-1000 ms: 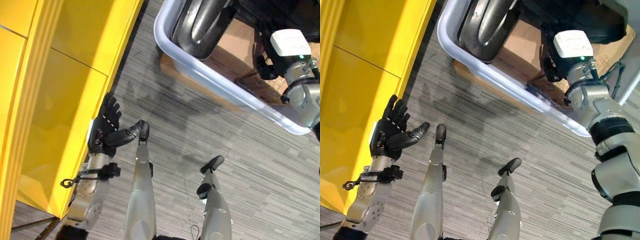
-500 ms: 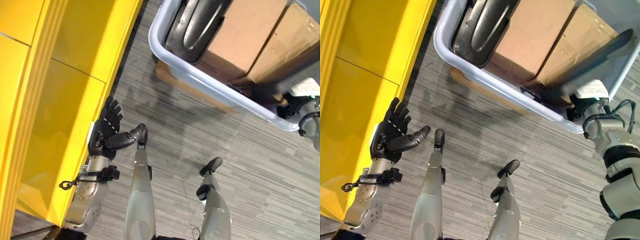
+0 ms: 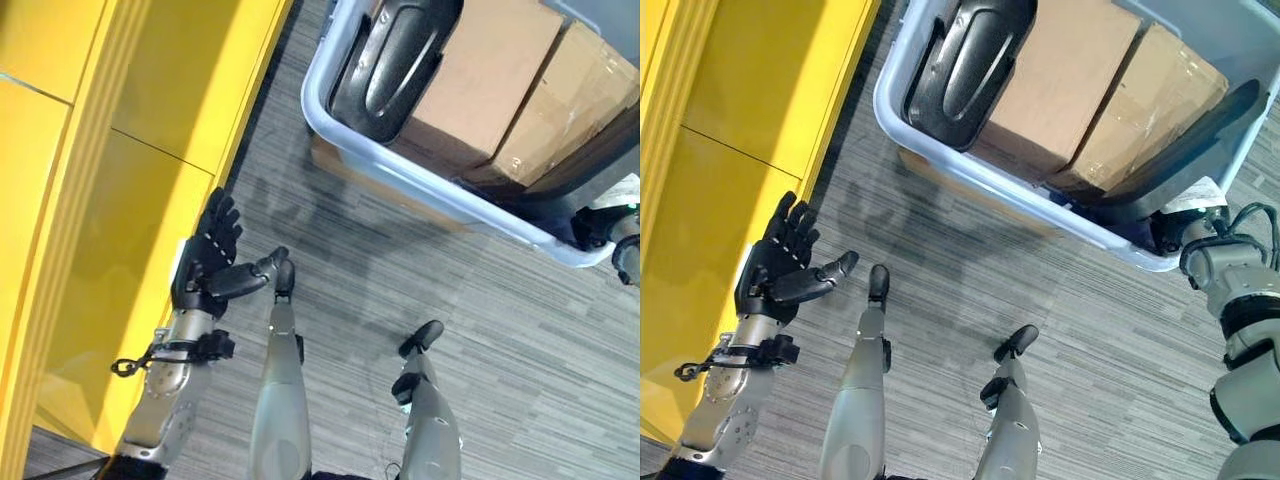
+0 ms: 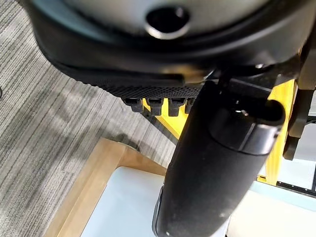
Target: Move parts from the plastic box to the shelf.
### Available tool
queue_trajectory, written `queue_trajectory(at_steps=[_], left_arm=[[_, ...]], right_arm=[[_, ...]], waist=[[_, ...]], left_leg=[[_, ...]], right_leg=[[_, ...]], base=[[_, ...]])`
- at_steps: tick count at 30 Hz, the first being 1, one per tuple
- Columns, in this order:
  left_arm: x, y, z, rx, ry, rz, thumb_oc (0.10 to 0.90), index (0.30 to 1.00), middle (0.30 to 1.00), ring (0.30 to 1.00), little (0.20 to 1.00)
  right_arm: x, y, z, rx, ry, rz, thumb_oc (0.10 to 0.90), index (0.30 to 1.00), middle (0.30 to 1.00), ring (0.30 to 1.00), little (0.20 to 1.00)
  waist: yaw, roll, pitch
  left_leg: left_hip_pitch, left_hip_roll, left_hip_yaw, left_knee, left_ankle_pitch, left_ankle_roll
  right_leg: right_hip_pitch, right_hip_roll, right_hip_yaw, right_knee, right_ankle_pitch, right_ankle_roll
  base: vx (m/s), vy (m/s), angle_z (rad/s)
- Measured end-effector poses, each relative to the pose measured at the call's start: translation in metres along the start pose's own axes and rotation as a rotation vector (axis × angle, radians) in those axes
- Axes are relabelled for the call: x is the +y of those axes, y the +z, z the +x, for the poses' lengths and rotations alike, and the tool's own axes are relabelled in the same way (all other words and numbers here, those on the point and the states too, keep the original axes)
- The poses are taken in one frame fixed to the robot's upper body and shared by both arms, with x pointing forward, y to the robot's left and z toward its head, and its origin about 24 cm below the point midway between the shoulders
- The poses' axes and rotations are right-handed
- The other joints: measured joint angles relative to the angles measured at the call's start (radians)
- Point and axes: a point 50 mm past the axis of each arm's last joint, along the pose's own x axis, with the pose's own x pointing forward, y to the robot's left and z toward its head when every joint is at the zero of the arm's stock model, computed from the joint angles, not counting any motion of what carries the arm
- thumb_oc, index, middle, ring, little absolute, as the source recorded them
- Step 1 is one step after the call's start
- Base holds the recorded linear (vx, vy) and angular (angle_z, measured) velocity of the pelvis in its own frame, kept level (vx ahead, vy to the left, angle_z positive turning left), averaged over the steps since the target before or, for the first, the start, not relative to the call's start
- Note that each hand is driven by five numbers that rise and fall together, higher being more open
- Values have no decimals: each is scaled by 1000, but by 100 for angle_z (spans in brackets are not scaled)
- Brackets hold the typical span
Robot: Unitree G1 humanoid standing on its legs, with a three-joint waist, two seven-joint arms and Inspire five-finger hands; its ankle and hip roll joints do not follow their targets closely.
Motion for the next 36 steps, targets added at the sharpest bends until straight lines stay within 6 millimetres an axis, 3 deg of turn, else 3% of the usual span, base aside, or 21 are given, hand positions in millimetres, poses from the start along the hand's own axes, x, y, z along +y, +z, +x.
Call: queue_trajectory(at_steps=[9,13,17,21,28,31,33,36], left_arm=[[2,0,-1,1,12,1,900,1000,1000,1000,1000],[6,2,-3,-9,35,-1,900,1000,1000,1000,1000],[9,6,-2,-23,49,2,900,1000,1000,1000,1000],[10,5,-3,-18,63,-1,900,1000,1000,1000,1000],[10,3,-4,-30,123,-38,900,1000,1000,1000,1000],[11,2,-4,-28,126,-37,900,1000,1000,1000,1000],[9,3,-3,-29,119,-40,900,1000,1000,1000,1000],[5,-1,-3,-12,121,-45,900,1000,1000,1000,1000]], right_arm=[[-44,-5,-5,-56,-127,-80,900,1000,1000,1000,1000],[-74,-7,-8,-81,-209,-111,900,1000,1000,1000,1000],[-119,-2,-18,-124,-389,-78,900,1000,1000,1000,1000],[-131,-4,-23,-117,-464,-22,900,1000,1000,1000,1000],[-144,24,-41,-237,-718,476,900,1000,1000,1000,1000],[-138,43,-44,-284,-789,742,900,1000,1000,1000,1000],[-129,49,-42,-290,-765,808,900,1000,1000,1000,1000],[-110,69,-43,-299,-769,1134,900,1000,1000,1000,1000]], waist=[[-27,-1,1],[-36,-5,2],[-64,-12,3],[-68,-12,3],[-105,-14,3],[-115,-16,3],[-120,-15,3],[-123,-16,3]], left_leg=[[9,2,11,-6,0,0],[5,5,12,-11,3,-3],[5,6,13,-11,3,-3],[5,6,14,-11,3,-3],[10,11,29,-12,2,-3],[14,17,41,-13,2,-3],[17,20,43,-13,2,-3],[20,24,52,-15,1,-4]], right_leg=[[1,3,10,-11,10,-2],[-3,8,9,-18,15,-4],[-5,8,8,-18,15,-4],[-6,8,9,-18,15,-4],[-14,10,23,-18,17,-7],[-22,14,39,-18,19,-9],[-23,17,42,-19,20,-10],[-27,19,46,-20,20,-11]], base=[[-22,9,-3],[-18,9,0],[0,0,0],[0,0,0],[-2,14,-5],[0,19,-12],[-1,16,-7],[-4,3,-6]])
